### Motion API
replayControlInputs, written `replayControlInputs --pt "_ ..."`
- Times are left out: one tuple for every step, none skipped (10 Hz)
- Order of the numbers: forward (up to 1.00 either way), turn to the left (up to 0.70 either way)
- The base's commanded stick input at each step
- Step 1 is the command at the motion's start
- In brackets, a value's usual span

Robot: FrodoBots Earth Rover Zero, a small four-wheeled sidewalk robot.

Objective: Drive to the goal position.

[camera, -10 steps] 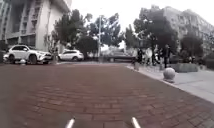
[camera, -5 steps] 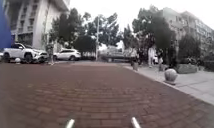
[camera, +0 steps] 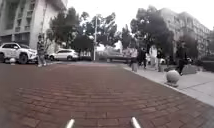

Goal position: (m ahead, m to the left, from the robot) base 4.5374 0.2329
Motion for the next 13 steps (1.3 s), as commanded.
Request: replayControlInputs --pt "0.58 -0.15" --pt "0.58 -0.15" --pt "0.58 -0.15" --pt "0.58 -0.15" --pt "0.58 -0.15" --pt "0.58 -0.14" --pt "0.58 -0.14" --pt "0.58 -0.14" --pt "0.58 -0.14" --pt "0.58 -0.14" --pt "0.58 -0.14" --pt "0.58 -0.14" --pt "0.58 -0.14"
